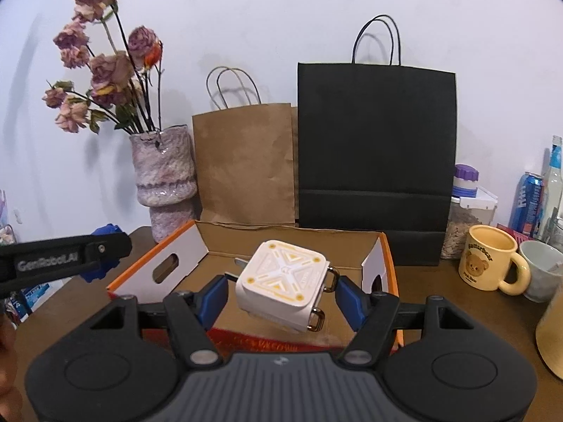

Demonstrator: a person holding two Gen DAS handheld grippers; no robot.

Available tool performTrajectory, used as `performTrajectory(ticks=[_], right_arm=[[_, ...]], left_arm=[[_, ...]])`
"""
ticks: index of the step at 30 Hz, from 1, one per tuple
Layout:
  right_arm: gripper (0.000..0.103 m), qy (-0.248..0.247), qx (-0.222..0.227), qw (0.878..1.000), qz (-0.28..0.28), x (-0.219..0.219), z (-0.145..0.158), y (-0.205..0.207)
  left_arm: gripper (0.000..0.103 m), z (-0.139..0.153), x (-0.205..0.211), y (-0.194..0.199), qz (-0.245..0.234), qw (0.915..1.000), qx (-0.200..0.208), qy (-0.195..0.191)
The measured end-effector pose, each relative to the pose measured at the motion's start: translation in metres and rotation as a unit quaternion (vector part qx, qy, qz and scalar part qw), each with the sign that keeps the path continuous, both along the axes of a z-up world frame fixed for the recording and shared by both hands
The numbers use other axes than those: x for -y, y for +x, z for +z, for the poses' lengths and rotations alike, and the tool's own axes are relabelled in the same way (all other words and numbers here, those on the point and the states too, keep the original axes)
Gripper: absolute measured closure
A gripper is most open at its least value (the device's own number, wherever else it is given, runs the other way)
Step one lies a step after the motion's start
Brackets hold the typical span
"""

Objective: Organize rigid objects
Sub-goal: 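Carry the blue cap and white plug into the cardboard box with both grippers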

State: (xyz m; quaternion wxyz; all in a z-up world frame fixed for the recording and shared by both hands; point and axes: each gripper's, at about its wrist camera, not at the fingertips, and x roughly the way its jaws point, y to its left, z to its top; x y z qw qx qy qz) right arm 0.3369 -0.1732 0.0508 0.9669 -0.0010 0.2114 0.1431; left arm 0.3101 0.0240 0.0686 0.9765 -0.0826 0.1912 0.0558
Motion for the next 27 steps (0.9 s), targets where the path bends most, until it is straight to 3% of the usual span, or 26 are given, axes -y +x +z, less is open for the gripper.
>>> performTrajectory(ticks=[12, 17, 27], right_arm=[[0.037, -0.008, -0.025, 0.999, -0.022, -0.006, -0.010, 0.077], [0.037, -0.013, -0.046, 0.998, -0.031, -0.006, -0.022, 0.101], [0.036, -0.028, -0.083, 0.995, -0.041, -0.004, -0.049, 0.118]], left_arm=[[0.049, -0.012, -0.011, 0.075, 0.031, 0.9991, -0.027, -0.007], [0.049, -0.027, -0.010, 0.100, 0.041, 0.9976, -0.057, 0.000], [0.049, -0.052, -0.005, 0.113, 0.033, 0.9950, -0.089, 0.030]])
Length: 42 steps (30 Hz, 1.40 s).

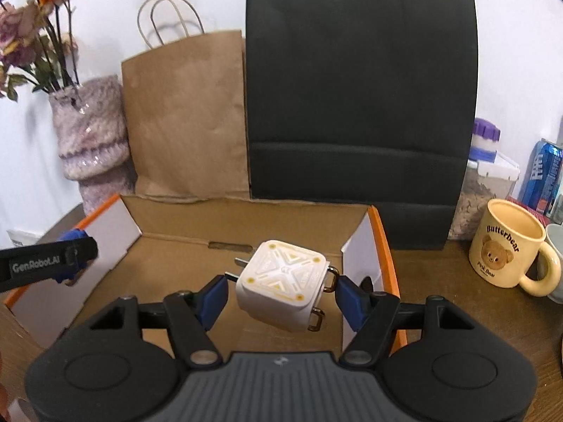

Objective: Organize rigid objects
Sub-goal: 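Carry the blue cap and white plug into the cardboard box with both grippers, then open both grippers to release the cap and plug inside the box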

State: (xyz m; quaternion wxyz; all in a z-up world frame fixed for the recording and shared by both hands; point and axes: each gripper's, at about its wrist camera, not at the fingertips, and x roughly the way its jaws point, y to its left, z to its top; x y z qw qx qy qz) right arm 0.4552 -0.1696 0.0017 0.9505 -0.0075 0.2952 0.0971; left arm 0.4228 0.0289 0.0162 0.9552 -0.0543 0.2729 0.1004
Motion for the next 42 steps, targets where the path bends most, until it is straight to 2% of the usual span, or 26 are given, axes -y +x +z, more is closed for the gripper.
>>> performTrajectory(ticks=[7, 8, 9, 10, 12, 13, 22, 29, 42], right_arm=[[0.036, -0.009, -0.014, 1.000, 0.007, 0.000, -0.009, 0.004], [0.036, -0.006, -0.018, 1.000, 0.006, 0.002, -0.010, 0.005], [0.033, -0.005, -0.018, 1.000, 0.003, 0.003, -0.010, 0.005], [0.021, -0.005, -0.017, 1.000, 0.001, 0.004, -0.009, 0.005], [0.004, -0.004, -0.009, 1.000, 0.000, 0.006, -0.007, 0.003], [0.002, -0.003, -0.005, 1.000, 0.000, 0.007, -0.005, 0.002], [0.000, -0.001, -0.003, 1.000, -0.003, 0.009, -0.002, 0.001], [0.000, 0.002, 0.009, 1.000, -0.005, 0.013, 0.008, -0.010], [0.000, -0.008, 0.053, 0.999, -0.001, 0.027, 0.027, -0.068]], left_arm=[[0.046, -0.003, 0.003, 0.000, -0.006, 0.9999, -0.006, 0.013], [0.041, -0.002, 0.002, 0.001, -0.005, 0.9999, -0.006, 0.013], [0.024, -0.002, 0.001, 0.001, -0.004, 0.9999, -0.005, 0.013], [0.012, -0.001, 0.000, 0.000, -0.001, 0.9999, -0.001, 0.012], [0.006, 0.000, -0.001, -0.001, -0.002, 0.9999, 0.006, 0.011], [0.001, 0.001, -0.001, -0.001, -0.004, 0.9999, 0.007, 0.009], [0.000, 0.007, 0.001, -0.005, -0.003, 0.9997, 0.017, 0.016], [0.000, 0.017, -0.002, -0.018, 0.004, 0.9995, 0.032, 0.005], [0.000, 0.029, -0.004, -0.075, 0.007, 0.9980, 0.062, 0.005]])
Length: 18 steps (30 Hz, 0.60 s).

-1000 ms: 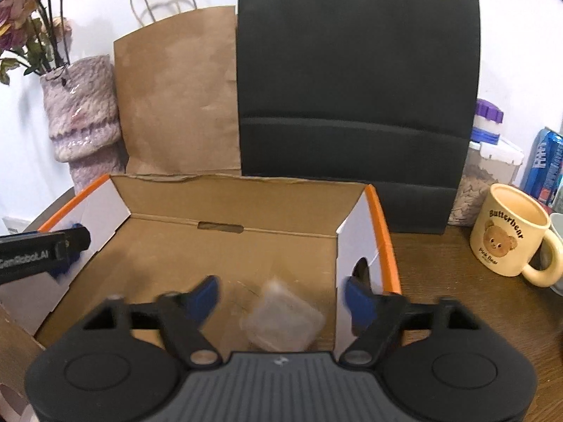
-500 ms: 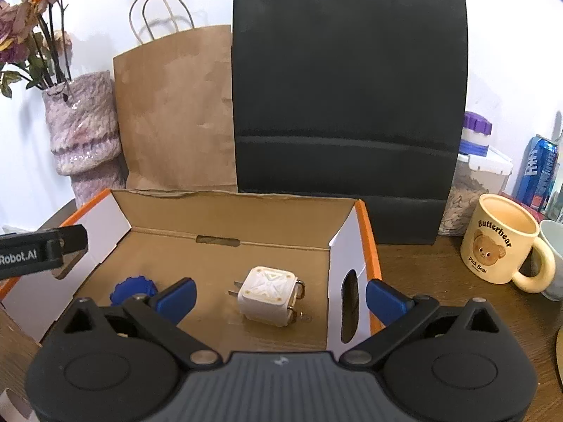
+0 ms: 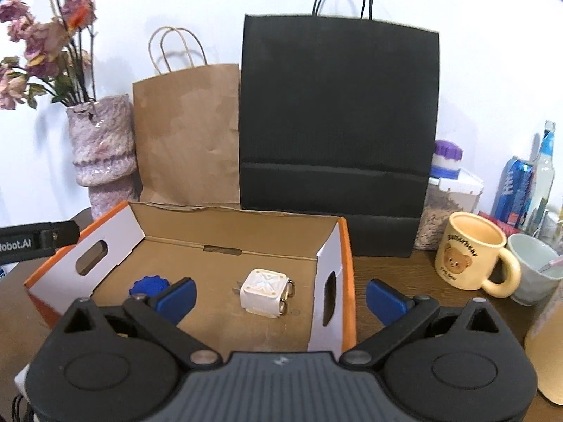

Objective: Organize rigid objects
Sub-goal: 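Open both grippers to release the cap and plug inside the box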

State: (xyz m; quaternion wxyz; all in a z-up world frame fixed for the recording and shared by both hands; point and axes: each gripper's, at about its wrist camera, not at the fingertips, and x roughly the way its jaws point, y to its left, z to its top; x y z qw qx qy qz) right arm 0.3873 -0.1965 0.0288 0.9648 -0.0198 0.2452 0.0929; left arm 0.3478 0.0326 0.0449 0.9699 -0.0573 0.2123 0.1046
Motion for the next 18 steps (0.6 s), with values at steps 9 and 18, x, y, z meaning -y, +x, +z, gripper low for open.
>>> performTrajectory(ticks=[9, 18], right_arm=[[0.000, -0.011, 0.030, 0.999, 0.015, 0.012, 0.007, -0.053], [0.000, -0.027, 0.035, 0.998, 0.036, 0.018, 0.003, -0.100]], left_arm=[[0.000, 0.001, 0.001, -0.048, -0.006, 0.9999, 0.013, 0.007], [0.000, -0.001, 0.008, -0.092, -0.017, 0.9997, 0.013, 0.012]])
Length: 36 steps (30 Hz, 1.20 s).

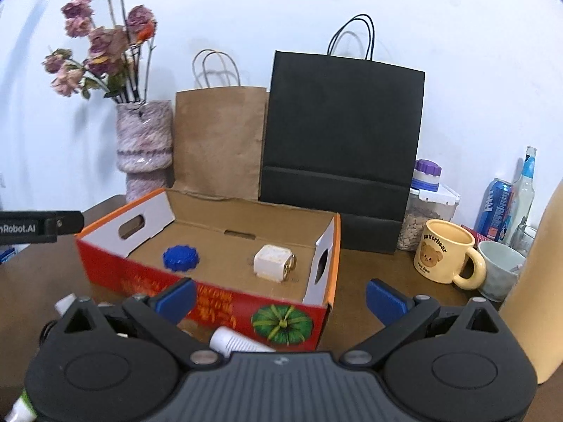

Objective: Organize rigid objects
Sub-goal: 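Open both grippers to release the cap and plug inside the box, then move the left gripper to the green spray bottle and grasp it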

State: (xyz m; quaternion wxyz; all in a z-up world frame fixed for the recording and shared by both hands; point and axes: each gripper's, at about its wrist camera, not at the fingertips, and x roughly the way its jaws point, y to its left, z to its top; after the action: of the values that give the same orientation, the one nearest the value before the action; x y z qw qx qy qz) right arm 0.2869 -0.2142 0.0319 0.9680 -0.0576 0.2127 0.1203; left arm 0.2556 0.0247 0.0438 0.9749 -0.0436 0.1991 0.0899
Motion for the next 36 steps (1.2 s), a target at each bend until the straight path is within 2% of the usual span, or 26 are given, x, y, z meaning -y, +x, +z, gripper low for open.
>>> performTrajectory(ticks=[7, 15, 22, 31, 33, 36], right_arm=[[0.000, -0.005, -0.005, 1.000, 0.008, 0.007, -0.005, -0.030], [0.000, -0.011, -0.024, 1.000, 0.014, 0.013, -0.024, -0.063], [0.000, -0.006, -0.062, 0.998, -0.003, 0.024, -0.049, -0.078], [0.000, 0.001, -0.081, 0.996, -0.022, 0.032, -0.067, -0.091], [0.000, 0.002, -0.081, 0.996, -0.024, 0.032, -0.067, -0.090], [0.000, 0.001, -0.085, 0.996, -0.024, 0.032, -0.069, -0.089]], left_arm=[[0.000, -0.005, 0.007, -0.031, -0.011, 0.9998, -0.014, 0.004], [0.000, -0.025, 0.015, -0.056, -0.025, 0.9981, -0.051, 0.022], [0.000, -0.060, 0.025, -0.063, -0.052, 0.9924, -0.103, 0.043], [0.001, -0.077, 0.037, -0.069, -0.068, 0.9885, -0.122, 0.059], [0.005, -0.078, 0.037, -0.068, -0.069, 0.9882, -0.123, 0.058], [0.021, -0.079, 0.036, -0.067, -0.073, 0.9877, -0.128, 0.053]])
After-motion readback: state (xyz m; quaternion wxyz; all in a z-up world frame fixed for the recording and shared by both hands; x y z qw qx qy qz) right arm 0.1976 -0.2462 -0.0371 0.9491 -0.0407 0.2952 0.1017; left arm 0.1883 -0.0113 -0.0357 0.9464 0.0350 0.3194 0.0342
